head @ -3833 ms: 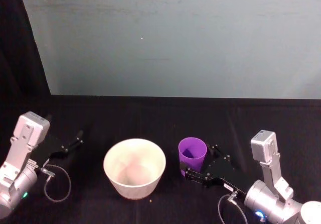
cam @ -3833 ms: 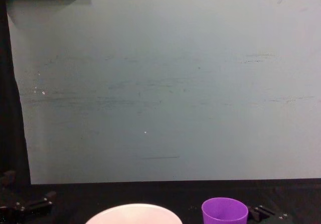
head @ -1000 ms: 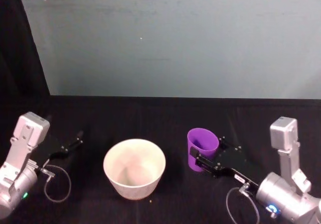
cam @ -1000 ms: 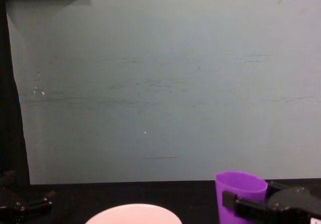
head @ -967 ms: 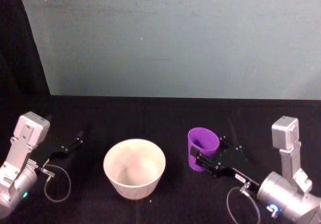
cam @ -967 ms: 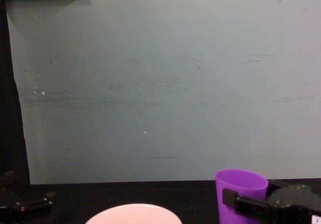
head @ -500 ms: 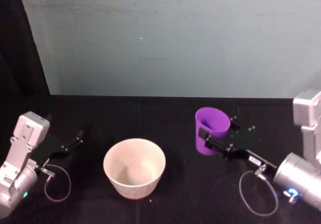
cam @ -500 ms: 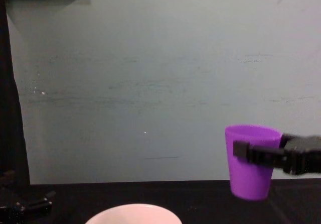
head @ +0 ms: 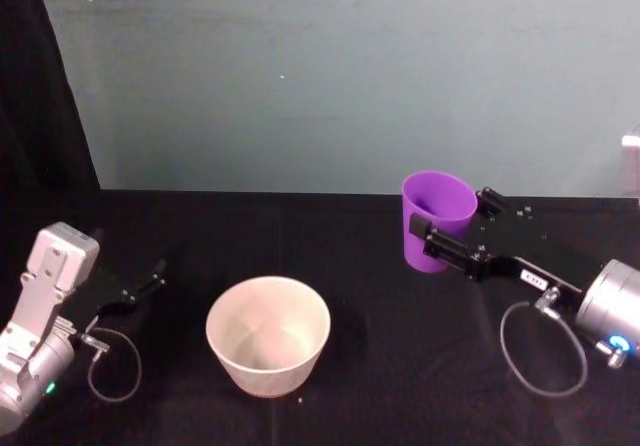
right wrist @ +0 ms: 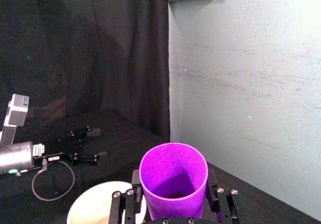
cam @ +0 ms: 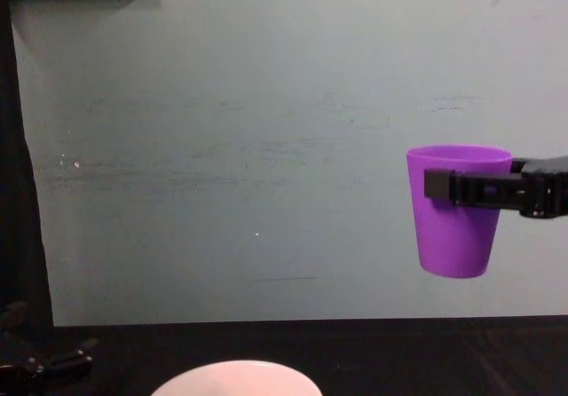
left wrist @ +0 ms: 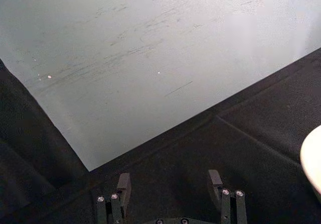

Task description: Pick up the cup and pour the mung beans from the cup into the bowl.

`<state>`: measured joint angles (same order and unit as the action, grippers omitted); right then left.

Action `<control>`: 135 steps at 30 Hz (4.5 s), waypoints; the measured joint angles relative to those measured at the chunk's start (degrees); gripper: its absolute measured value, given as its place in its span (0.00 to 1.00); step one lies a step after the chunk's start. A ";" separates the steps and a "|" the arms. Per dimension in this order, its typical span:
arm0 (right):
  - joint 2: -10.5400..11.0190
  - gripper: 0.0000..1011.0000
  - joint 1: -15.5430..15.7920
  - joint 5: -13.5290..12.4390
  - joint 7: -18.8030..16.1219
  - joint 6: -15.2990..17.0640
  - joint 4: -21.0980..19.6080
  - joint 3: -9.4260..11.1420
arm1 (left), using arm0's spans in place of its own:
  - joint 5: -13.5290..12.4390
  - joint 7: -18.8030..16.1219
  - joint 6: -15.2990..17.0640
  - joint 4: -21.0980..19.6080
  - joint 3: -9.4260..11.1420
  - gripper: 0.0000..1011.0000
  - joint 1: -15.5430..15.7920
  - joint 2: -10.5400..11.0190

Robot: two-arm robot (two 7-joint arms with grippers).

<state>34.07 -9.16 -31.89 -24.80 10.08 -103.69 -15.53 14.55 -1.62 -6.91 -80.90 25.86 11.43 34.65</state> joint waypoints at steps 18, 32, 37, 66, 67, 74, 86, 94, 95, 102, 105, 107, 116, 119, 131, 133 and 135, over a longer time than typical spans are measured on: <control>2.11 0.73 -0.82 -2.03 0.85 1.14 -1.53 0.10 | 0.00 0.00 0.00 0.00 0.00 0.99 0.00 0.00; 2.03 0.73 -0.78 -1.96 0.86 1.13 -1.53 0.10 | 0.00 0.00 0.00 0.00 0.00 0.99 0.00 0.00; 2.01 0.73 -0.78 -1.94 0.86 1.12 -1.53 0.10 | 0.00 0.00 0.00 0.00 0.00 0.99 0.00 0.00; 1.98 0.73 -0.78 -1.86 0.86 1.09 -1.53 0.10 | 0.00 0.00 0.00 0.00 0.00 0.99 0.00 0.00; 1.98 0.73 -0.78 -1.86 0.86 1.09 -1.53 0.09 | 0.00 0.00 0.00 0.00 0.00 0.99 0.00 0.00; 1.98 0.73 -0.78 -1.86 0.86 1.09 -1.52 0.10 | 0.00 0.00 0.00 0.00 0.00 0.99 0.00 0.00; 1.98 0.73 -0.78 -1.87 0.86 1.09 -1.52 0.10 | 0.00 0.00 0.00 0.00 0.00 0.99 0.00 0.00; 1.98 0.73 -0.78 -1.87 0.86 1.09 -1.53 0.10 | 0.00 0.00 0.00 0.00 0.00 0.99 0.00 0.00; 1.98 0.73 -0.78 -1.87 0.86 1.09 -1.52 0.10 | 0.00 0.00 0.00 0.00 0.00 0.99 0.00 0.00; 1.98 0.73 -0.78 -1.87 0.86 1.09 -1.52 0.10 | 0.00 0.00 0.00 0.00 0.00 0.99 0.00 0.00; 1.98 0.73 -0.78 -1.86 0.86 1.09 -1.53 0.10 | 0.00 0.00 0.00 0.00 0.00 0.99 0.00 0.00; 1.98 0.73 -0.78 -1.87 0.86 1.09 -1.52 0.10 | 0.00 0.00 0.00 0.00 0.00 0.99 0.00 0.00; 1.98 0.73 -0.78 -1.87 0.86 1.09 -1.52 0.10 | 0.00 0.00 0.00 0.00 0.00 0.99 0.00 -0.01; 1.98 0.73 -0.78 -1.87 0.86 1.09 -1.53 0.09 | 0.00 0.00 0.00 0.00 0.00 0.99 0.00 0.00; 1.98 0.73 -0.78 -1.87 0.86 1.09 -1.53 0.10 | 0.00 0.00 0.00 0.00 0.00 0.99 0.00 0.00; 1.98 0.73 -0.78 -1.87 0.86 1.09 -1.52 0.09 | 0.00 0.00 0.00 0.00 0.00 0.99 0.00 0.00; 1.98 0.73 -0.78 -1.87 0.86 1.09 -1.52 0.10 | 0.00 0.00 0.00 0.00 0.00 0.99 0.00 0.00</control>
<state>36.05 -9.94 -33.76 -23.94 11.17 -105.21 -15.43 14.55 -1.62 -6.91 -80.90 25.86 11.43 34.65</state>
